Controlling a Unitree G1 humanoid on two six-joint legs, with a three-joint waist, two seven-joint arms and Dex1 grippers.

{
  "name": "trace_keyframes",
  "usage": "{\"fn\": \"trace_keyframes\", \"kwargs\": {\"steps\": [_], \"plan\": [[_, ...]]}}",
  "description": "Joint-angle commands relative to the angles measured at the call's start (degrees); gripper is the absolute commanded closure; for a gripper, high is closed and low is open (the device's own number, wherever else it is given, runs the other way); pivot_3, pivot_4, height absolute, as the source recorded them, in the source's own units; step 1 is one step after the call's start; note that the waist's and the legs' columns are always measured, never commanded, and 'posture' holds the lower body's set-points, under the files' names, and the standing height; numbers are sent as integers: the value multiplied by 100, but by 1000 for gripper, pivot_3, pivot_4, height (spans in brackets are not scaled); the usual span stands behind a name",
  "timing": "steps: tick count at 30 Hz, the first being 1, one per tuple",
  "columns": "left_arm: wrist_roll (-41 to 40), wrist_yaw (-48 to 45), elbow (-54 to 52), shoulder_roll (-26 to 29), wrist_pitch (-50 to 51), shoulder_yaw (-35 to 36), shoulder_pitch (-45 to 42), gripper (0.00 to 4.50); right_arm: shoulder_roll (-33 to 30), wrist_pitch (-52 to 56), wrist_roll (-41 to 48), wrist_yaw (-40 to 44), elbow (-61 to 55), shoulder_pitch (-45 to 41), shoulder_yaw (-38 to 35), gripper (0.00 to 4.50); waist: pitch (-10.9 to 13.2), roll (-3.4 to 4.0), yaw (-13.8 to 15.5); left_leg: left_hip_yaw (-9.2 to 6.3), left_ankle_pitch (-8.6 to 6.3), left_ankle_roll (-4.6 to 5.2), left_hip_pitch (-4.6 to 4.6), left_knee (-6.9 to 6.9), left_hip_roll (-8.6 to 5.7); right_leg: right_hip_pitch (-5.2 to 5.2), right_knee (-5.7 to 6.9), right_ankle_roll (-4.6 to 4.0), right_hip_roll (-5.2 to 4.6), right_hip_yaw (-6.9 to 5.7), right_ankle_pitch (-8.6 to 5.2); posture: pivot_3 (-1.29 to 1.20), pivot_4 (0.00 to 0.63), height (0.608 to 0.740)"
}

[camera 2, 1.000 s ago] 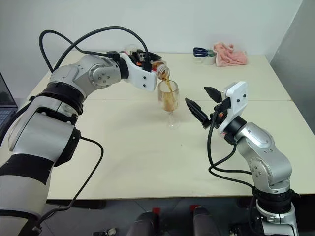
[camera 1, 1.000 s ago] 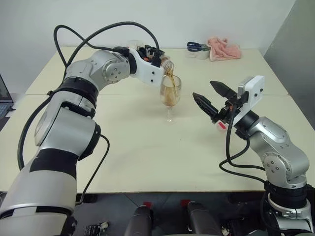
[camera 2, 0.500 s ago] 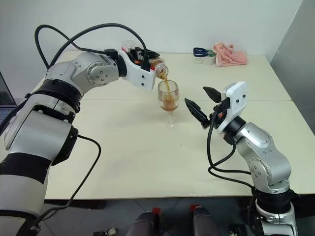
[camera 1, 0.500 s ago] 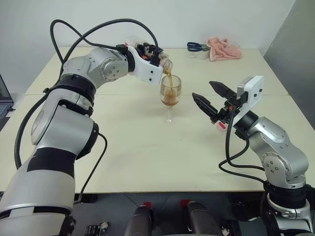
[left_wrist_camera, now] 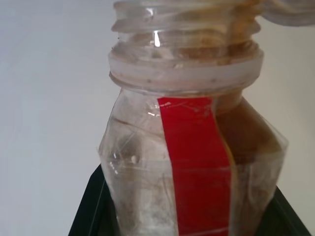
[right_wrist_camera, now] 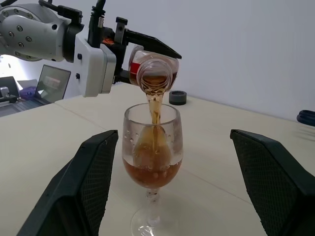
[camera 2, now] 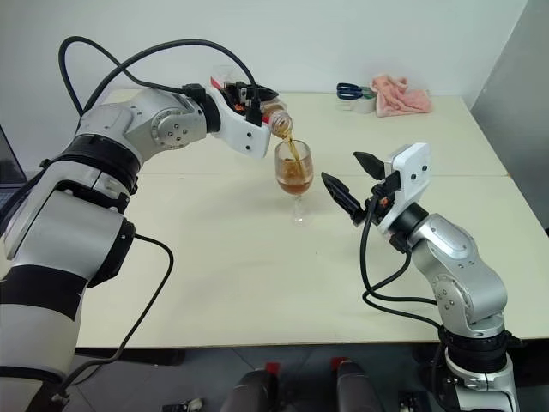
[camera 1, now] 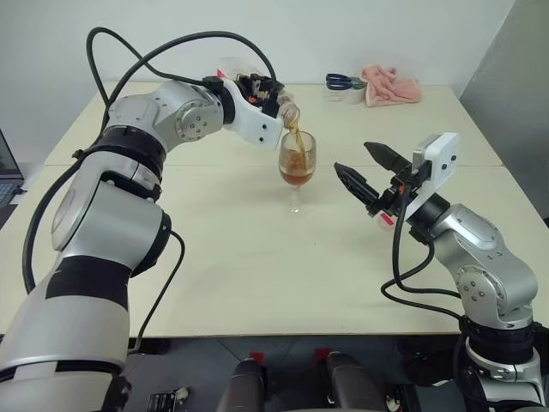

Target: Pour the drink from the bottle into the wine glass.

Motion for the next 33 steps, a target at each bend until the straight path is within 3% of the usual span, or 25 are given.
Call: {"fn": "trace_keyframes", "kwargs": {"steps": [1, 15, 29, 33], "plan": [[-14, 151, -36, 101, 5, 28, -318, 2794, 25, -122, 31, 12, -162, -88, -38, 600, 0, 0, 0, 0, 0, 0, 0, 0, 0, 0, 0, 0, 0, 0, 0, 0, 150, 740], [-48, 155, 21, 73, 74, 60, -350, 2794, 22, -124, 24, 37, -157, -93, -87, 600, 0, 0, 0, 0, 0, 0, 0, 0, 0, 0, 1, 0, 0, 0, 0, 0, 150, 740], [-1537, -1276, 36, -240, 410, 1122, -126, 2794, 20, -140, 3, 39, -126, -126, -101, 600, 0, 0, -6, 1, 0, 0, 0, 2, 0, 0, 3, 0, -1, 0, 0, 0, 150, 740], [-2297, -1920, -43, -392, 694, 1700, -95, 2794, 31, -137, 9, 43, -121, -136, -89, 600, 0, 0, -23, 1, 0, 0, 1, 3, 0, 0, 4, 0, 0, -1, 0, 0, 150, 740]]}}
